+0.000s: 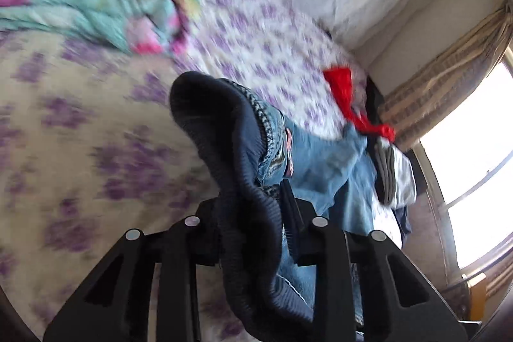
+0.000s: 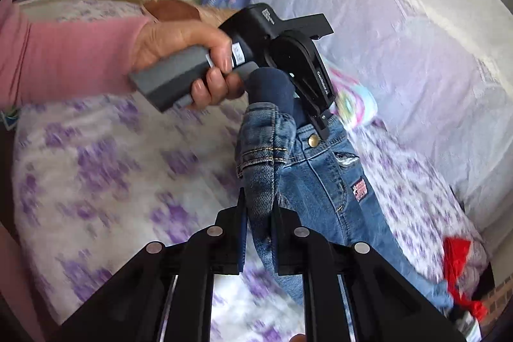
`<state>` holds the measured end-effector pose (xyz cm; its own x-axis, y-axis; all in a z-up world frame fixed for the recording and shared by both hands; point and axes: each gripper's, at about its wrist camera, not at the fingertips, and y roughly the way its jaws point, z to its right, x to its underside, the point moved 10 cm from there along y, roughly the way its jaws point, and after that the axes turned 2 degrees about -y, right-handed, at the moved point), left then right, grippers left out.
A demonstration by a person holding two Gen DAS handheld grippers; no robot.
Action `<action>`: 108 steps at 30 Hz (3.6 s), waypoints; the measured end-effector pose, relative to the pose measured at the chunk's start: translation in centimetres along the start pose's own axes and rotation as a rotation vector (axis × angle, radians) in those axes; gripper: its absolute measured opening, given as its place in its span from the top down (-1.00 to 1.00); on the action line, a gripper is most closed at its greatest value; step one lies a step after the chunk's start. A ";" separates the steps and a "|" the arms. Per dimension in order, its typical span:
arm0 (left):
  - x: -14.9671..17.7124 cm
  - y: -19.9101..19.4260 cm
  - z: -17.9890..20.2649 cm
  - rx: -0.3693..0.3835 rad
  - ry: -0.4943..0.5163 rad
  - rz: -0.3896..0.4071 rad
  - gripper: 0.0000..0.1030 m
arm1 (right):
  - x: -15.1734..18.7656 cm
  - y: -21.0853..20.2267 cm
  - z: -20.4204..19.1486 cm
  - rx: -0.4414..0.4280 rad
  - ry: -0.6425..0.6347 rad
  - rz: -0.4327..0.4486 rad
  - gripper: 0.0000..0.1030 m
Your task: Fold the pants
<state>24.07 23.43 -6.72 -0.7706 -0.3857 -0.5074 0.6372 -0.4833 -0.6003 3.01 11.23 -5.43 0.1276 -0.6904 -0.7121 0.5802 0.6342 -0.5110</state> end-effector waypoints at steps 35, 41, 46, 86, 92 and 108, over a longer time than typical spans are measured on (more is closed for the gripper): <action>9.7 -8.3 1.1 -0.238 0.111 0.329 -0.90 | 33.9 -9.6 31.6 0.353 1.420 -0.099 0.85; 9.1 -9.3 3.6 -0.174 0.153 0.346 -0.90 | 36.9 -13.4 25.3 0.365 1.393 -0.255 0.61; 9.2 -5.9 7.0 -0.132 0.243 0.270 -0.91 | 37.8 -15.9 23.8 0.432 1.350 -0.348 -0.15; 11.1 0.7 2.0 -0.161 0.124 0.072 -0.91 | 30.8 10.2 47.5 0.202 1.491 -0.084 -0.41; 11.1 0.8 1.9 -0.165 0.129 0.072 -0.91 | 33.2 17.2 47.0 0.102 1.588 -0.107 -0.12; 11.3 0.6 1.9 -0.187 0.140 0.075 -0.91 | 34.4 2.4 44.4 0.325 1.415 -0.282 0.73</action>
<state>15.72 17.23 -11.65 -0.7202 -0.2957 -0.6276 0.6938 -0.2984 -0.6555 44.56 -26.43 -9.76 -0.7793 0.2514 -0.5741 0.6267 0.3038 -0.7176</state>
